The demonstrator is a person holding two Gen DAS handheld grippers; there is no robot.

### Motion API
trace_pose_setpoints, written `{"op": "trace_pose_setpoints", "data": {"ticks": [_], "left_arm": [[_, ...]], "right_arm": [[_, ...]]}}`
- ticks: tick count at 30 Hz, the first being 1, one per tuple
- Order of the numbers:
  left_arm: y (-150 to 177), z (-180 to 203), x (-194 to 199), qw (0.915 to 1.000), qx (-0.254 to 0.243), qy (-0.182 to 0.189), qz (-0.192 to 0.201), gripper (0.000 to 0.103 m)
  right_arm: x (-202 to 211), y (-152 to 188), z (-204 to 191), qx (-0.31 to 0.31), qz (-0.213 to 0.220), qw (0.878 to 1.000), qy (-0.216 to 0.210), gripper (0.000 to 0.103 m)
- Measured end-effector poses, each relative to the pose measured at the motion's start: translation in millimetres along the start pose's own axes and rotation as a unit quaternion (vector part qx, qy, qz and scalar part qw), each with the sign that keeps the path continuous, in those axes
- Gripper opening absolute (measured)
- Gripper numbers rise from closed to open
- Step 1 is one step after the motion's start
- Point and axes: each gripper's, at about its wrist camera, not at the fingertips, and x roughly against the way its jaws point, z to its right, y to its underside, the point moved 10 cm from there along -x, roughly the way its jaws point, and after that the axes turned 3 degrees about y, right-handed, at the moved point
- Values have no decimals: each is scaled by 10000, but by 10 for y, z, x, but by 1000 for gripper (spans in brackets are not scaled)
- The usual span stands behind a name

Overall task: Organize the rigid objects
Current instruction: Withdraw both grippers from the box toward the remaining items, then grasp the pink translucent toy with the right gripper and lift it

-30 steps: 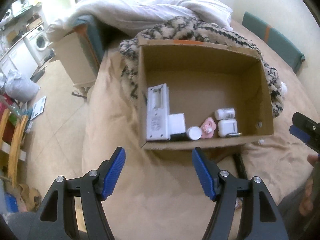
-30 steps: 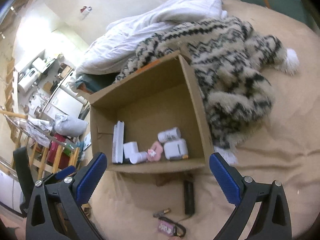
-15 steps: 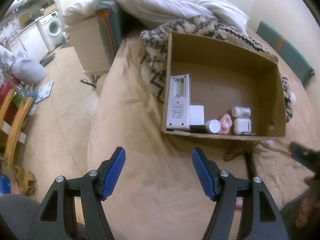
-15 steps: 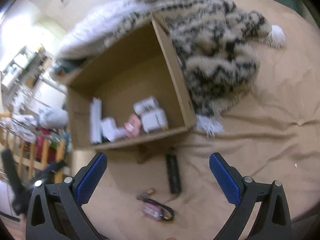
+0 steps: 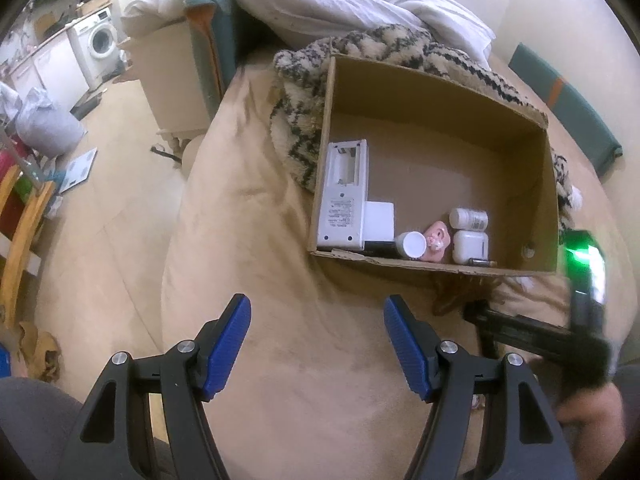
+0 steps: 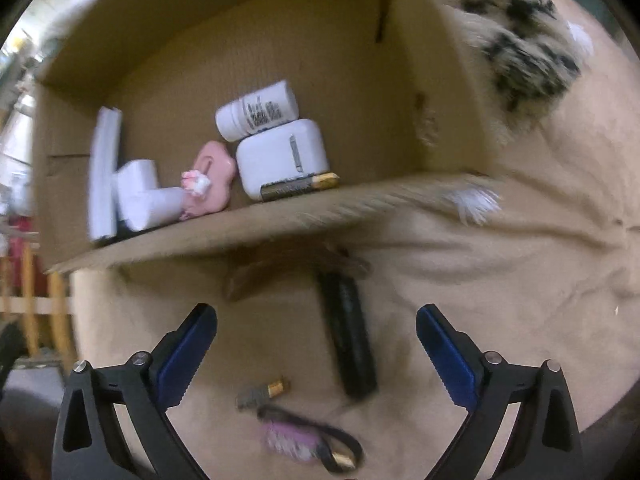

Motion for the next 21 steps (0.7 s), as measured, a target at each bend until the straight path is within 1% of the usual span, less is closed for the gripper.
{"op": "trace_pose_setpoints", "data": {"ticks": [2,3,5,6,8,10,13,17,19,21], "left_arm": [[-19,-13,37,9998,-122,-133,95,66],[-24,-17,46,9996,-173,-174,117,66],[-23,-34,51,9997,-168,-162,101,66],[-19,-40,48,9998,-126,-112,68,66],[-5,-40,15,9999,18,100,-47,66],[17,-25,-47,9990,192,317,-241,66],[30,38,-80,9974,300,542,-371,66],[39,94,-67,9971,230,617,-390,66],[42,85,-52,9967,275,655,-383,66],[52,72,-52,9964,297,676,-406,66]], "right_arm": [[-101,-65,-111,120,-14,9995,291,103],[-176,-78,-166,195,-100,9987,456,103],[-333,-72,-225,423,-268,9946,903,103],[-387,-71,-245,525,-276,9927,1050,103],[-396,-114,-243,365,-124,9940,1022,103],[-416,-137,-233,287,-149,9949,958,103],[-422,-140,-237,351,-161,9950,917,103],[-387,-110,-263,664,-44,9947,779,102],[-351,-88,-301,794,-2,9941,742,93],[-288,-69,-378,892,45,9940,632,71]]}}
